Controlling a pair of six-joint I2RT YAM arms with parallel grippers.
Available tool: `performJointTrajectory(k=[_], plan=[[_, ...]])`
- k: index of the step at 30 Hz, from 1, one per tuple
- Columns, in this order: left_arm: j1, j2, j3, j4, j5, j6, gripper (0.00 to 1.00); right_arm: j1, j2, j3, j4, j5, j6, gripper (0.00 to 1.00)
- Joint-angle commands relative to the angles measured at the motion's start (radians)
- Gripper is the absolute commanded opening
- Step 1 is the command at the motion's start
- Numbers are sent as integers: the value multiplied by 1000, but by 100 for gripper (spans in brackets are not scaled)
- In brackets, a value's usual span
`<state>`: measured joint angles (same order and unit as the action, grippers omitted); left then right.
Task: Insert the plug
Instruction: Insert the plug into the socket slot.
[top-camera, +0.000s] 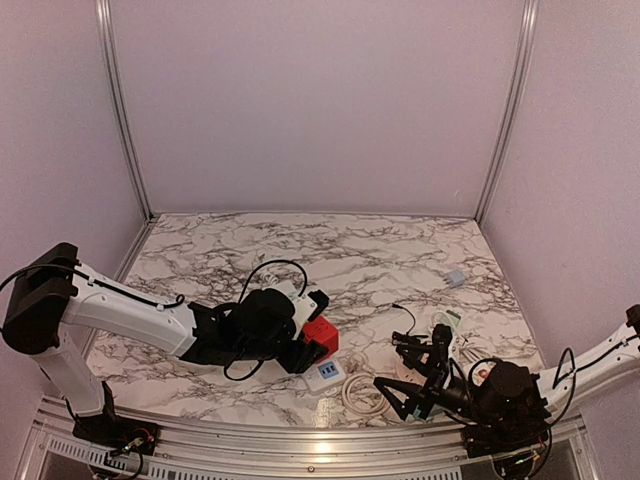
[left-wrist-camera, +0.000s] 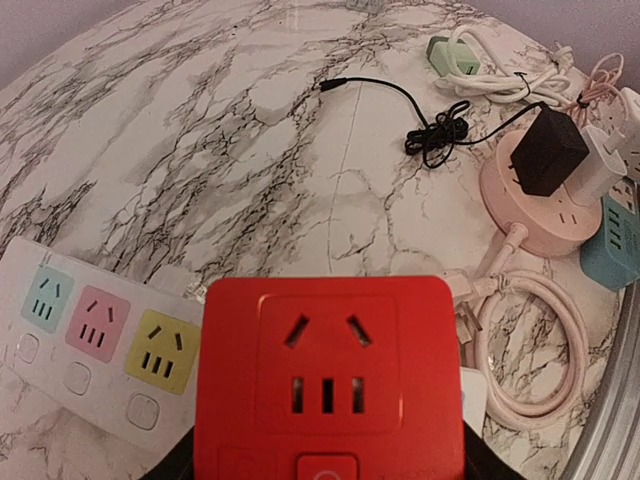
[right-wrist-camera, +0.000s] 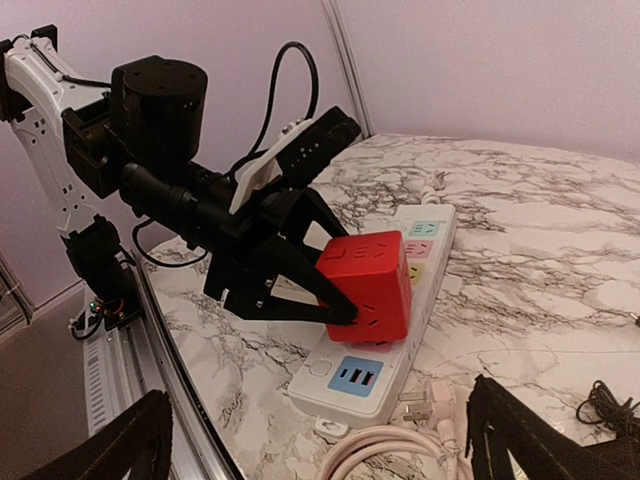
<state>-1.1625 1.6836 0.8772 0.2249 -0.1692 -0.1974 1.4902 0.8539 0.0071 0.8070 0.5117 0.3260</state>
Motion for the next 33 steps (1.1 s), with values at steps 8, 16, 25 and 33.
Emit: performJointTrajectory(k=[8, 16, 25, 33], plan=[[4, -12, 0, 16, 35, -2, 0, 4, 7, -34, 20, 17, 3, 96], [4, 21, 7, -5, 66, 4, 0, 4, 14, -29, 23, 17, 1, 96], [21, 15, -14, -26, 70, -44, 0, 4, 10, -32, 20, 14, 2, 96], [24, 9, 4, -77, 113, 21, 0, 3, 16, -32, 23, 16, 5, 96]])
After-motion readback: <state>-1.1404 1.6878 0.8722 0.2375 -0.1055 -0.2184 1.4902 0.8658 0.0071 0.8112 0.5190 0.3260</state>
